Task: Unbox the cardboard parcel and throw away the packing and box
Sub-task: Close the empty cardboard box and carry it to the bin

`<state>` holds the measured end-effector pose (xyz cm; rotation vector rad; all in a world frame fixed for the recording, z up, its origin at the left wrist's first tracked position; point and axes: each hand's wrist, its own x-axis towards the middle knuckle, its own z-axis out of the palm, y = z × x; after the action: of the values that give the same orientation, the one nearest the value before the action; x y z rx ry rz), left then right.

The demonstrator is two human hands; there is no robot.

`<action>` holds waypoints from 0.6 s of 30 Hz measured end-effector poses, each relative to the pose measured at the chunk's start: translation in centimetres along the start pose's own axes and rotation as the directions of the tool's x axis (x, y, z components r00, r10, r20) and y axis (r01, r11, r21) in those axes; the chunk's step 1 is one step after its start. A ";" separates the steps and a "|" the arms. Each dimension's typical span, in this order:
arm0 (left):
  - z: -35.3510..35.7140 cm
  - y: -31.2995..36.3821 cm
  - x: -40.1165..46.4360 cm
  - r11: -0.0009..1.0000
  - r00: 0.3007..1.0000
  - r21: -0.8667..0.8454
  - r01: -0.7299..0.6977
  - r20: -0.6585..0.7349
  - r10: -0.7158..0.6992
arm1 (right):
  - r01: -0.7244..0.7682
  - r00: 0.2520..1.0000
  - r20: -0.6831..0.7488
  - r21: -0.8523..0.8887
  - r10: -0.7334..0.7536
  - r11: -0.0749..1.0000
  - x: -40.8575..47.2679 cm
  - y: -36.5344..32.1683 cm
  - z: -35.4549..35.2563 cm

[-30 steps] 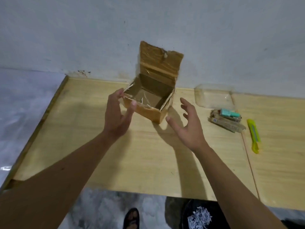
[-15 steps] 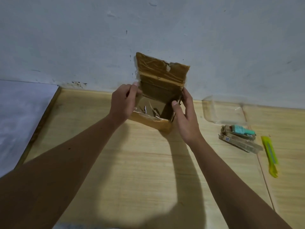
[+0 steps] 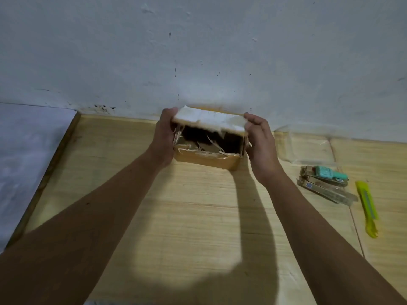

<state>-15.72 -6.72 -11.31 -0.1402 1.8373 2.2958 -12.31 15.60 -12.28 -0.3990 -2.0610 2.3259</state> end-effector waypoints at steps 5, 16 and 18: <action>-0.3 -0.4 -0.2 0.972 0.997 0.234 0.024 -0.071 -0.008 | 0.002 0.998 0.058 -0.086 0.003 0.996 -0.5 0.7 -0.1; 3.9 -1.7 -4.1 0.952 0.999 0.304 -0.042 0.015 0.039 | 0.038 0.997 -0.061 -0.264 -0.056 0.964 -5.9 -0.5 -2.3; 6.2 -1.1 -5.5 0.955 0.998 0.293 -0.052 0.035 0.043 | 0.035 0.992 -0.109 -0.250 -0.064 0.968 -7.9 -1.7 -4.1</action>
<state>-9.82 -0.94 -9.90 -0.0188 2.1609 2.0106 -4.11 18.45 -9.58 -0.4681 -2.2813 1.9711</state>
